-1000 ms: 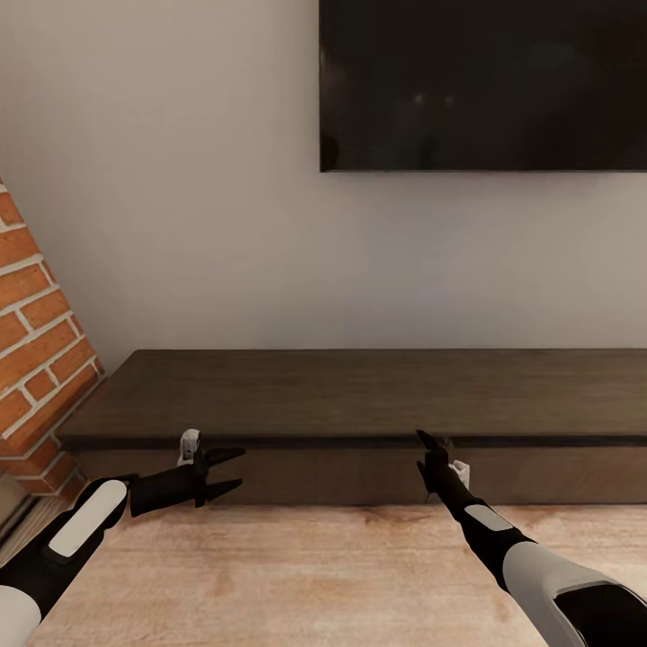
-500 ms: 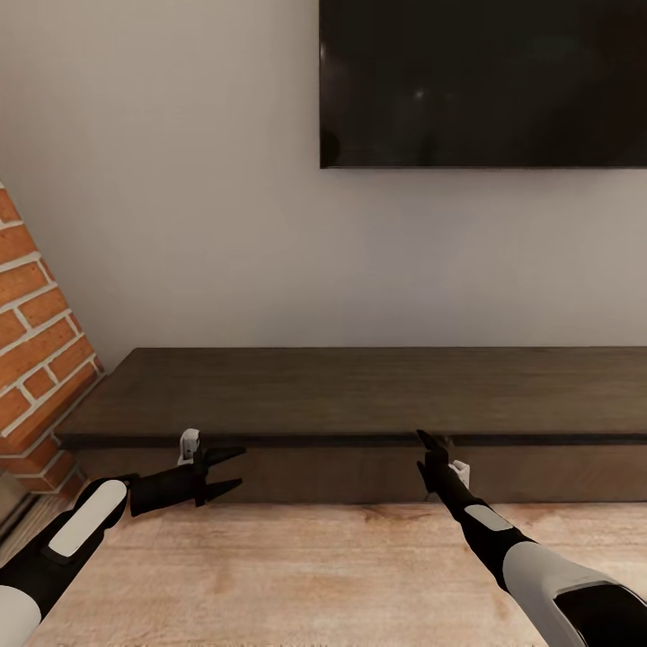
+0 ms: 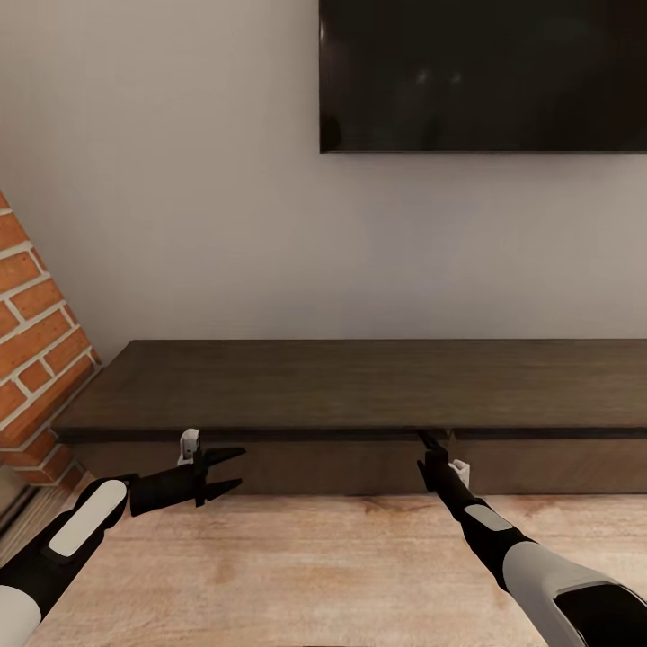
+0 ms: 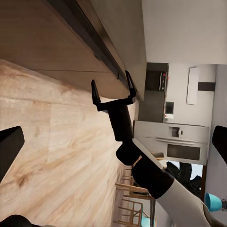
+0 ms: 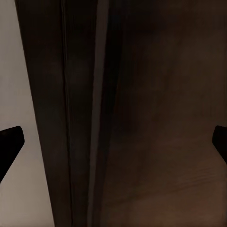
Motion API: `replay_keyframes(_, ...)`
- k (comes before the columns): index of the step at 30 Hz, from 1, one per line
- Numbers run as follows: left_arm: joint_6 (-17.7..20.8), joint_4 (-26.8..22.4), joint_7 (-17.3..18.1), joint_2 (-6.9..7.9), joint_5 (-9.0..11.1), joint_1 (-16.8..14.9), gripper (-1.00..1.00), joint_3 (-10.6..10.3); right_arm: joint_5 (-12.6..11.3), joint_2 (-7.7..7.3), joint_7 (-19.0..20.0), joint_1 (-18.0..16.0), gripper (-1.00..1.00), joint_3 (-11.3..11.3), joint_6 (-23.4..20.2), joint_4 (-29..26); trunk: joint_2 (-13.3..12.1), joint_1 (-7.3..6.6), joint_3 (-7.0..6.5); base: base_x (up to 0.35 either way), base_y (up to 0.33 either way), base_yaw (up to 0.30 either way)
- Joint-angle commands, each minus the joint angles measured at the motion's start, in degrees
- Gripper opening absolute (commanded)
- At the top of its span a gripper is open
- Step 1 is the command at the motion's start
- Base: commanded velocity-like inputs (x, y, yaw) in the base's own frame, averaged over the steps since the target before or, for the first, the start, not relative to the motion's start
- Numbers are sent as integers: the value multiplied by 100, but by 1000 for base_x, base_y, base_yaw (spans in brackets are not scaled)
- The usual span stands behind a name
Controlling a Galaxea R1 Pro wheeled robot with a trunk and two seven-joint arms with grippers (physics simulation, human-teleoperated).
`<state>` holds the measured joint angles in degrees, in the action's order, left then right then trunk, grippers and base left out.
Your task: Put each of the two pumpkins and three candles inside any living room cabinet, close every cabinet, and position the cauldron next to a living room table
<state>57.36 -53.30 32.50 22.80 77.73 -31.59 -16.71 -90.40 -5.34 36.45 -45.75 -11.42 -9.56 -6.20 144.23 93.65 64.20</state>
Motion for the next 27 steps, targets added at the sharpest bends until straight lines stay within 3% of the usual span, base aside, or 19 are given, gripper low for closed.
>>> replay_keyframes(1,3,4,37,5,-13,-5,100,-13,-59,-3,19,-4,100,-35,-35,5,2,-1,5,0,0,0)
replay_keyframes(27,3,4,37,5,-22,-4,100,-13,-48,6,17,-4,100,-43,-29,5,2,-1,5,31,0,0)
